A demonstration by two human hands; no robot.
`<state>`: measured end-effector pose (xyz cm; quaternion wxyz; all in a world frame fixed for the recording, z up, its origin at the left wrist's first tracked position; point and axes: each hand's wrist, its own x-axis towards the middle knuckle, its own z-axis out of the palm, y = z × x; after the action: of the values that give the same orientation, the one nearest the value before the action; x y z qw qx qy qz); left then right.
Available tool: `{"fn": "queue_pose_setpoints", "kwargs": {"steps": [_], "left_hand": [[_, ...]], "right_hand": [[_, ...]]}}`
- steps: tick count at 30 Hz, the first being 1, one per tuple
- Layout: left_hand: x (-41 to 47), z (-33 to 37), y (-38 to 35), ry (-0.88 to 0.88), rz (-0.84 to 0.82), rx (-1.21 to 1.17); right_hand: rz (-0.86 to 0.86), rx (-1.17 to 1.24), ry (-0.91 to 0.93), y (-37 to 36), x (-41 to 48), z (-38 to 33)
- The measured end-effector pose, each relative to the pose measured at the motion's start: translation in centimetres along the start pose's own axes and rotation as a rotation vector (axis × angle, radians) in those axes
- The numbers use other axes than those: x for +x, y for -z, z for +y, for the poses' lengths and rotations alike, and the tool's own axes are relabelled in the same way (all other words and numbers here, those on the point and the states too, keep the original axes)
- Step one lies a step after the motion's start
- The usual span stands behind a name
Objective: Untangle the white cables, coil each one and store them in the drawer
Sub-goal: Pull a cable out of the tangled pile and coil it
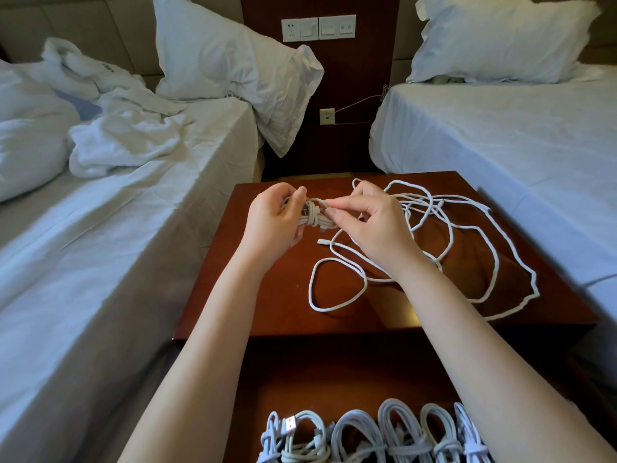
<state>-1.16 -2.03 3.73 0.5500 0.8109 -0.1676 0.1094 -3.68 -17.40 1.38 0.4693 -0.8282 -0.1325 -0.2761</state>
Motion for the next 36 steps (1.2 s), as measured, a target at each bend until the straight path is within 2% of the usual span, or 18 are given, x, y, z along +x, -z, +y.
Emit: {"fn": "queue_pose_setpoints", "kwargs": {"steps": [7, 14, 19, 24, 32, 36], "left_hand": [[0.3, -0.4, 0.1, -0.038, 0.119, 0.046], [-0.1, -0.3, -0.3, -0.060, 0.071, 0.068], [-0.1, -0.4, -0.6, -0.077, 0.113, 0.073], [-0.3, -0.3, -1.1, -0.081, 0.074, 0.143], [-0.4, -0.1, -1.4, -0.034, 0.081, -0.013], [0.0, -0.2, -1.2, -0.023, 0.143, -0.026]], "right_hand": [[-0.005, 0.035, -0.085, 0.1, 0.0, 0.1], [0.035, 0.066, -0.035, -0.4, -0.2, -0.1], [-0.001, 0.197, -0.120, -0.3, -0.2, -0.6], [0.064, 0.075, -0.006, 0.3, -0.1, -1.2], [-0.007, 0.094, -0.048, 0.5, 0.1, -0.3], [0.051, 0.114, -0.036, 1.1, 0.1, -0.1]]}}
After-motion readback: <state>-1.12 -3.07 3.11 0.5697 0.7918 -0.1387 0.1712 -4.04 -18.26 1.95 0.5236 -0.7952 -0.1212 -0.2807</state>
